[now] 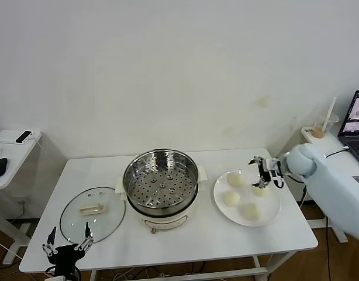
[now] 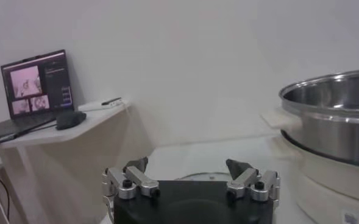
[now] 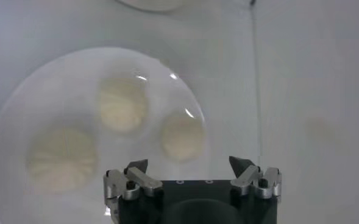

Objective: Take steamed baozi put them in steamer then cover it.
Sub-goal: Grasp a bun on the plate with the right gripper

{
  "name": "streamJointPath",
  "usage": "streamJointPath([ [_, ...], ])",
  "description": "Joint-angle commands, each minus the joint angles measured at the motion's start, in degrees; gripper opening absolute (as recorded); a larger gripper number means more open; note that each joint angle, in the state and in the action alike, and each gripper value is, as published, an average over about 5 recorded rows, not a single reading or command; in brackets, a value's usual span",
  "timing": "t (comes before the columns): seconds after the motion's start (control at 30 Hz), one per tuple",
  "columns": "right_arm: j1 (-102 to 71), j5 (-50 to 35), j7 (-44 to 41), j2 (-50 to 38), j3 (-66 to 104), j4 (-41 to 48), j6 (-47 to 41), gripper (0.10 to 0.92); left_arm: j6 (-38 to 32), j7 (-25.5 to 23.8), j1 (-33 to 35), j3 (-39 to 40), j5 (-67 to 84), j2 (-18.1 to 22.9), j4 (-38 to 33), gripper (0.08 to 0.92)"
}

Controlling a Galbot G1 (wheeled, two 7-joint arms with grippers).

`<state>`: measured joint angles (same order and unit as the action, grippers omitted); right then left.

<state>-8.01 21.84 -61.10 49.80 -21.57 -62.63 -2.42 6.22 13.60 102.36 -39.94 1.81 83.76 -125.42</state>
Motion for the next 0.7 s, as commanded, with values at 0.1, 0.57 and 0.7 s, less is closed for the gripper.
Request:
streamJointPath([
  [0.1,8.3,2.6,-4.2,8.6,-7.4,13.4,0.7,0.823,0.1,0.0,-0.3,-0.5,0.1,0.0,0.1,0.823],
  [0.57,5.3,8.4,-0.8,15.7,-4.5,20.7,0.7,0.823,0.0,-0.1,-0.1,-1.4,0.2,-0.2,0.1,0.823],
  [0.7,5.2,9.9,0.0,16.6,-3.9,22.6,0.7,0.823,0.0,-0.1,-0.2,-1.6,0.2,-0.2,0.1,0.823],
])
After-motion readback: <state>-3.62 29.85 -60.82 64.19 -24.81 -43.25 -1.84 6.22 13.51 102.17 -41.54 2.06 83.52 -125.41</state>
